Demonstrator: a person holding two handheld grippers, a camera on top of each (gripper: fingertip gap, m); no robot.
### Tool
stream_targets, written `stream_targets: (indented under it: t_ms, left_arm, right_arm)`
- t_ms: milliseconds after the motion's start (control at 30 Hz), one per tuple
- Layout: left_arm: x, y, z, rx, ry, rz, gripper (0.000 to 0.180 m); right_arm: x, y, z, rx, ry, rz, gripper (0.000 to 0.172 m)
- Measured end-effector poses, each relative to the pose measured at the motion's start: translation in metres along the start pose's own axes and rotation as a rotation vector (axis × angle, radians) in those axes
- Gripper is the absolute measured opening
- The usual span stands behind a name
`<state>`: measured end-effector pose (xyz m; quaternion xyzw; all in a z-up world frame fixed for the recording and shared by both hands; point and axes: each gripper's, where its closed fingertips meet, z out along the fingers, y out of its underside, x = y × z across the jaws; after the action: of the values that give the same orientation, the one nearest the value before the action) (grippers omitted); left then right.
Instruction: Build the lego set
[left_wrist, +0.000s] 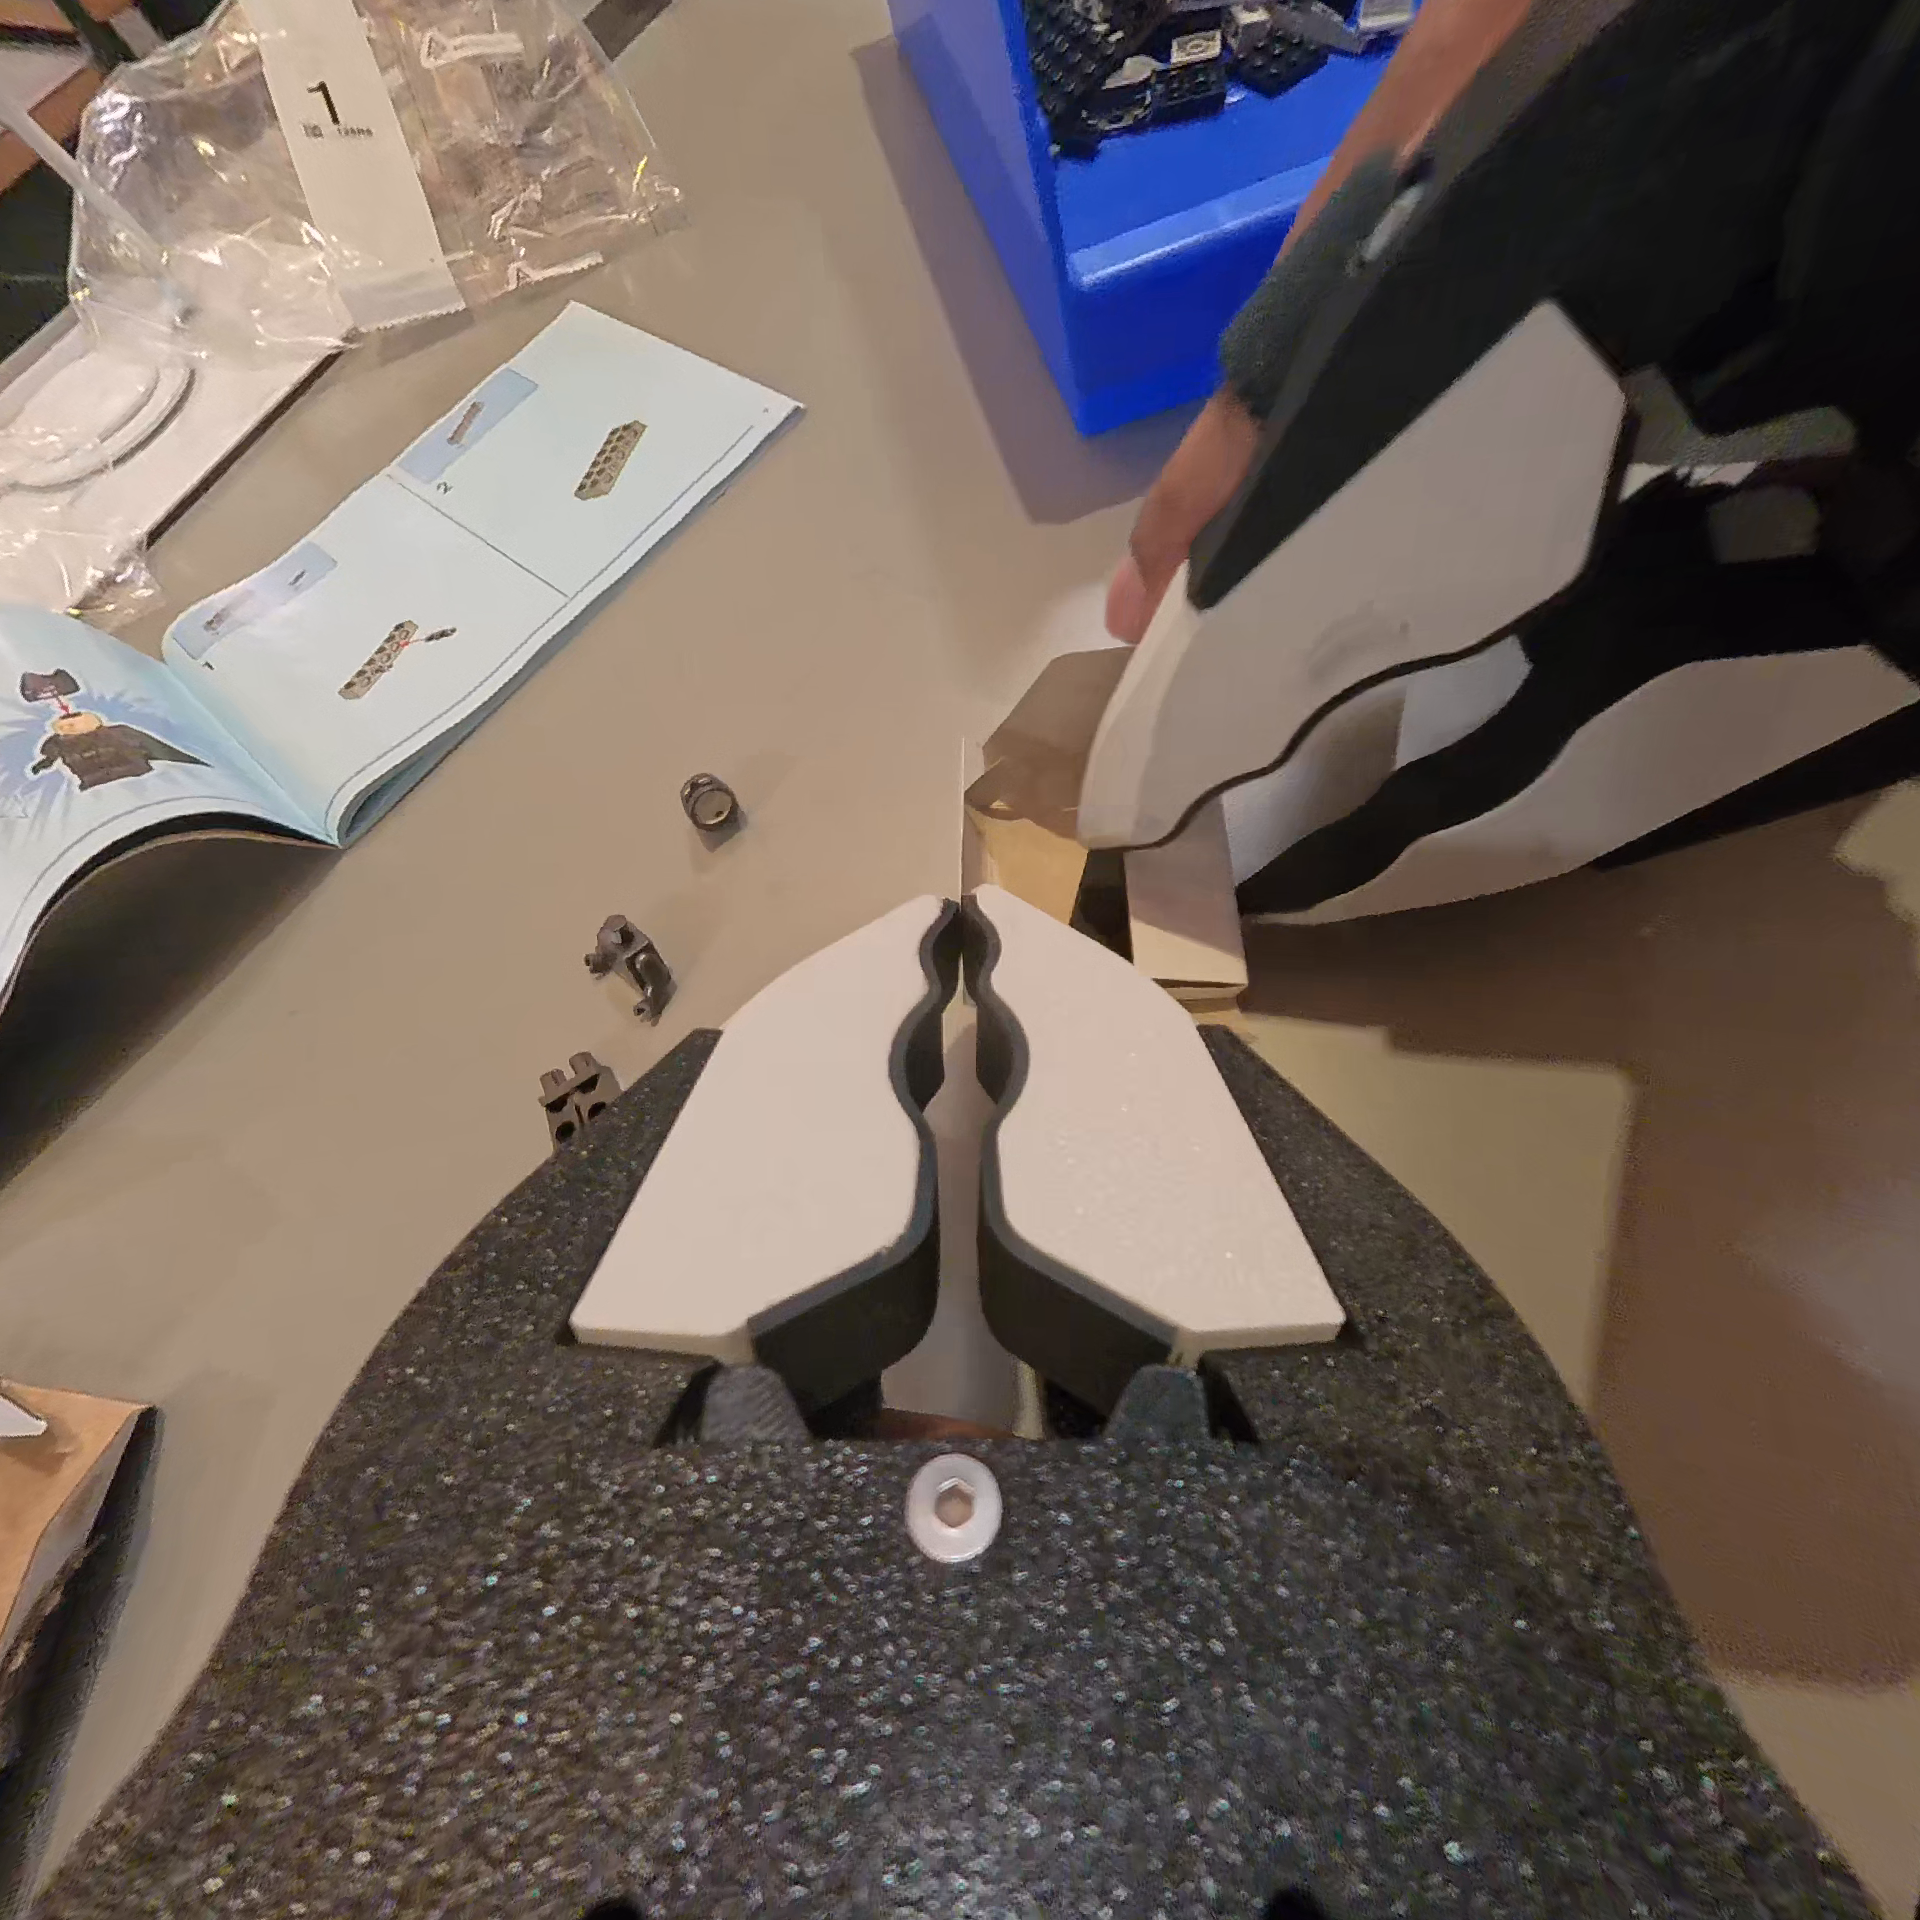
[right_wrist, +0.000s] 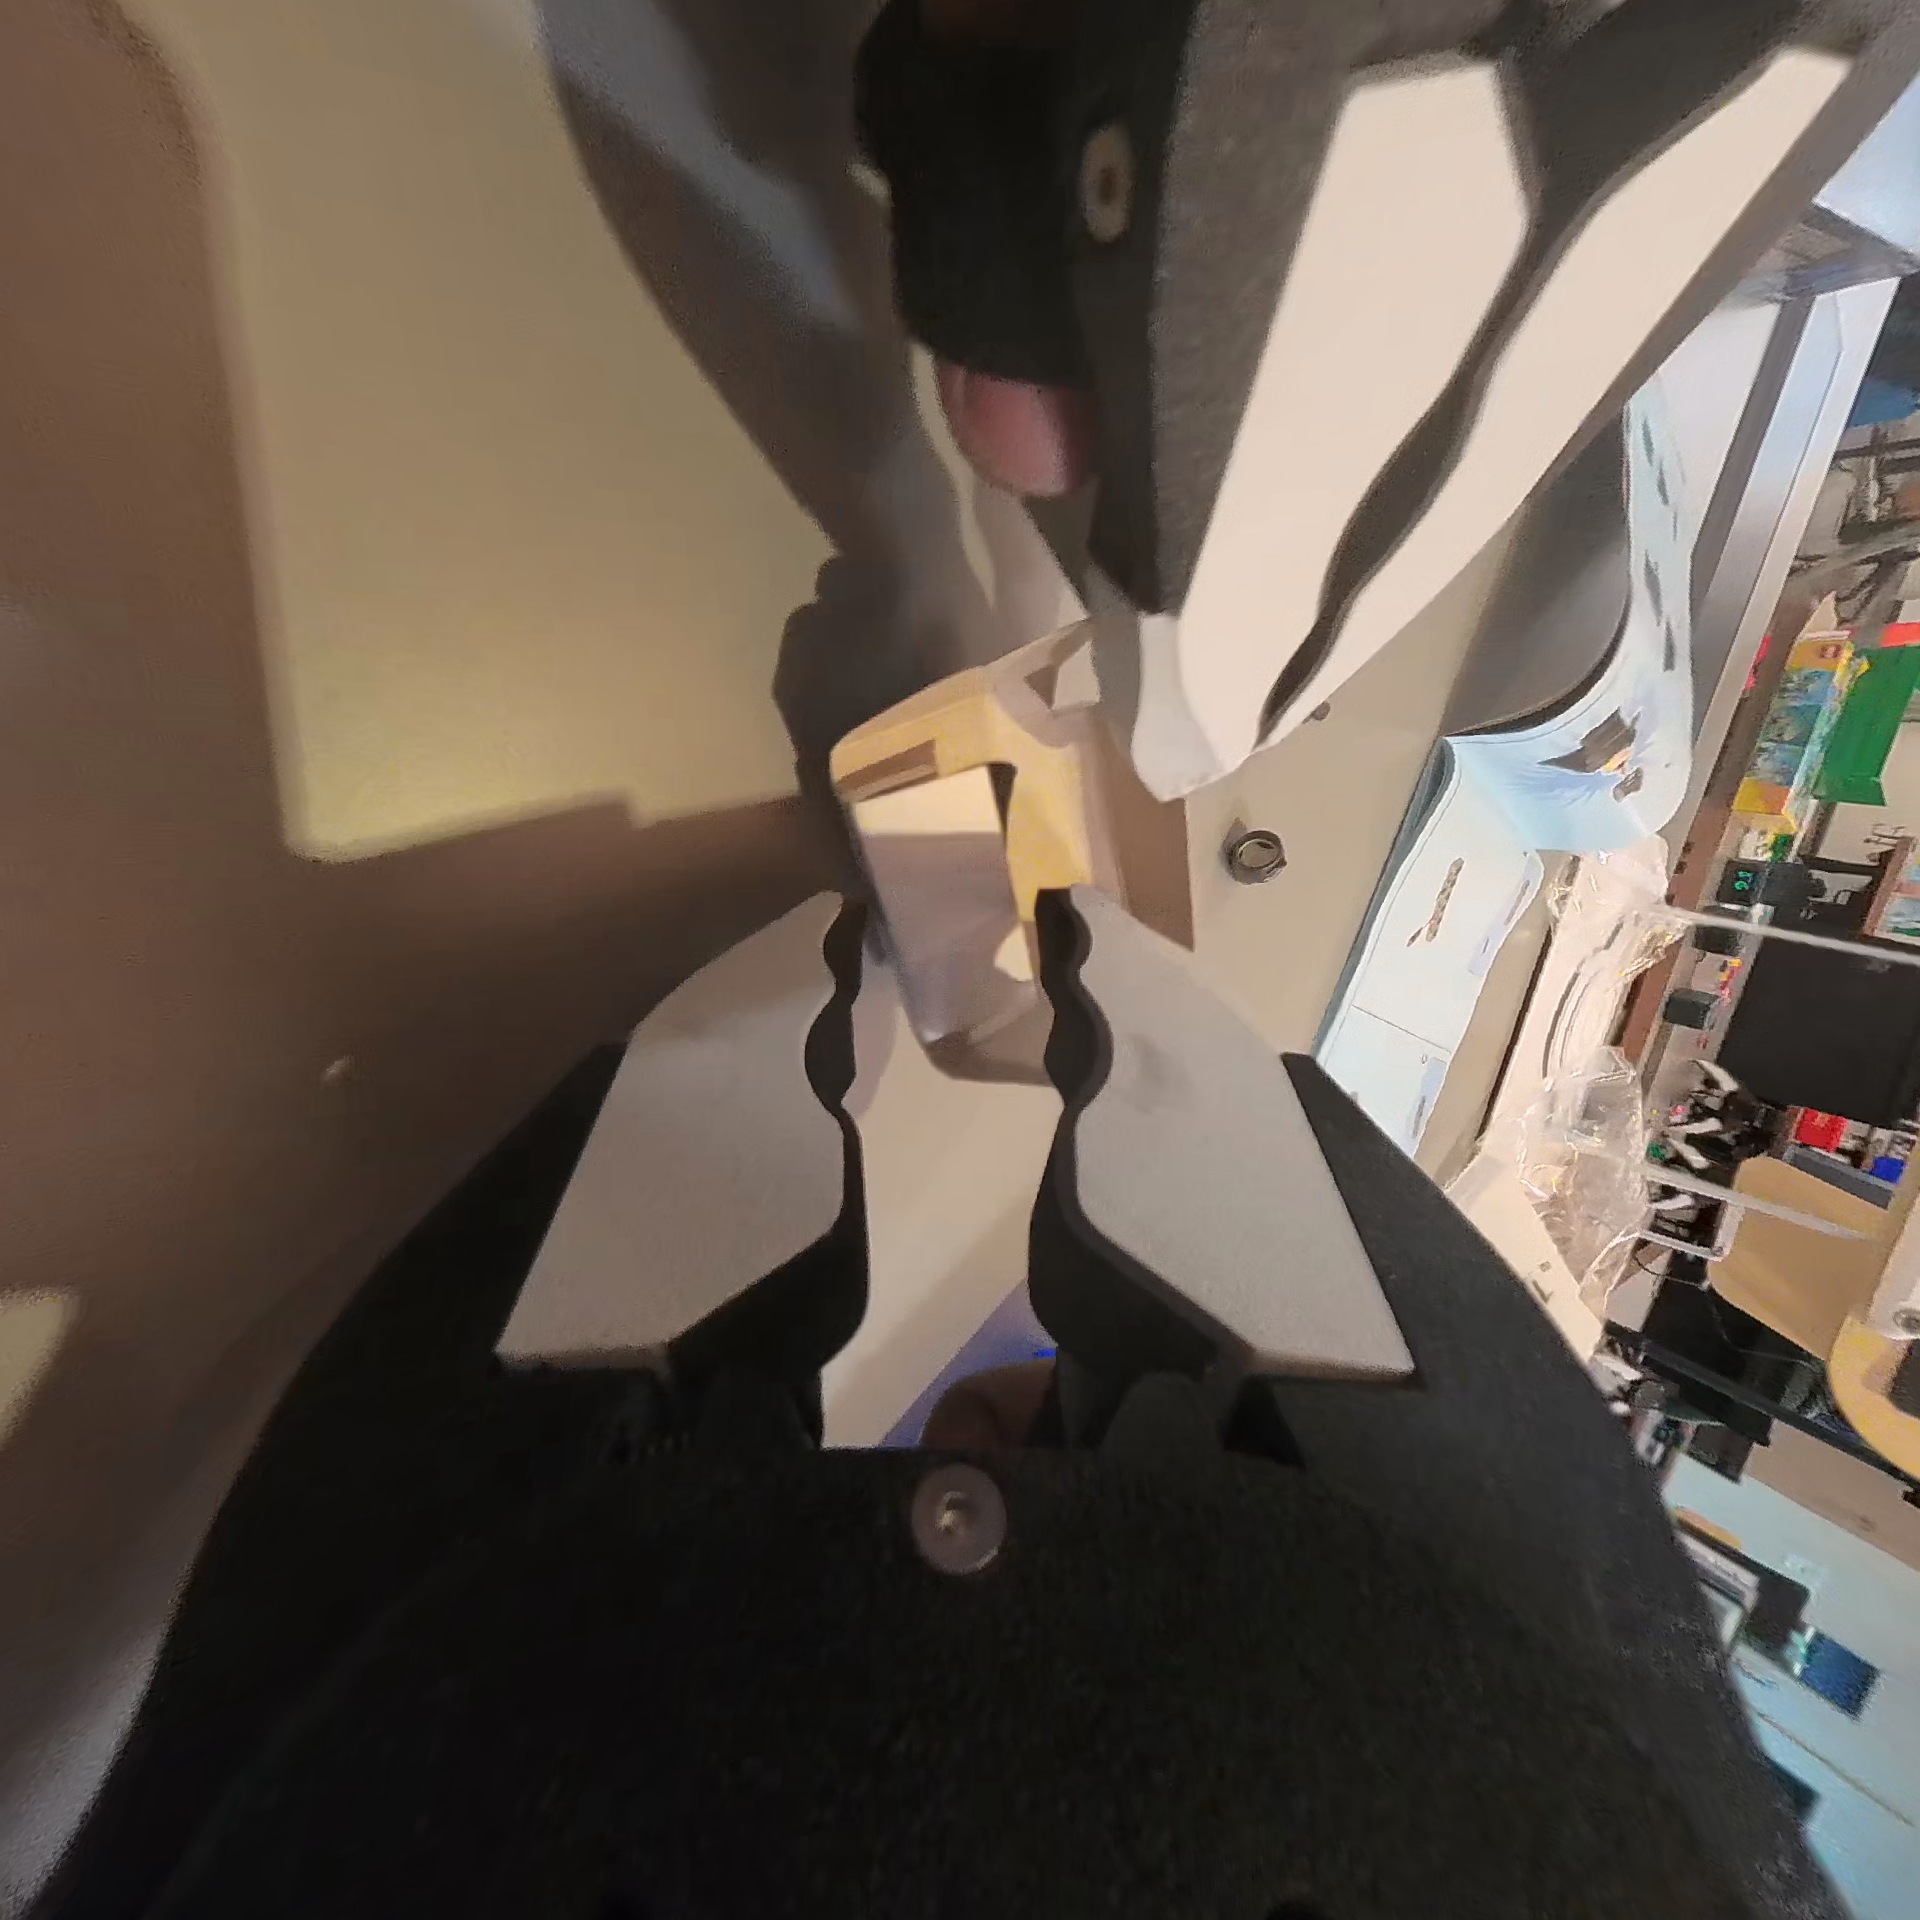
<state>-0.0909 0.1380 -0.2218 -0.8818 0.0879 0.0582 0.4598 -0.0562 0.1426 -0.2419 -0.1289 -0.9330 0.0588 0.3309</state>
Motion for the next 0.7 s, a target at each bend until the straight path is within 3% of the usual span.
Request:
stream_targets:
  t_ms: [367,500,700]
  left_arm:
    - [0.003,-0.004,-0.001,0.014,-0.012,0.038,0.000]
    - [0.000,-0.009,-0.004,0.041,-0.008,0.003,0.000]
    - [-0.005,-0.011,-0.007,0.064,-0.010,-0.038,0.000]
  right_arm:
    - [-0.001,-0.009,0.005,-0.045,0.003,-0.010,0.038]
    - [-0.004,-0.004,0.009,-0.094,0.020,-0.029,0.028]
    - [-0.005,0.003,0.007,-0.111,0.016,-0.006,0.026]
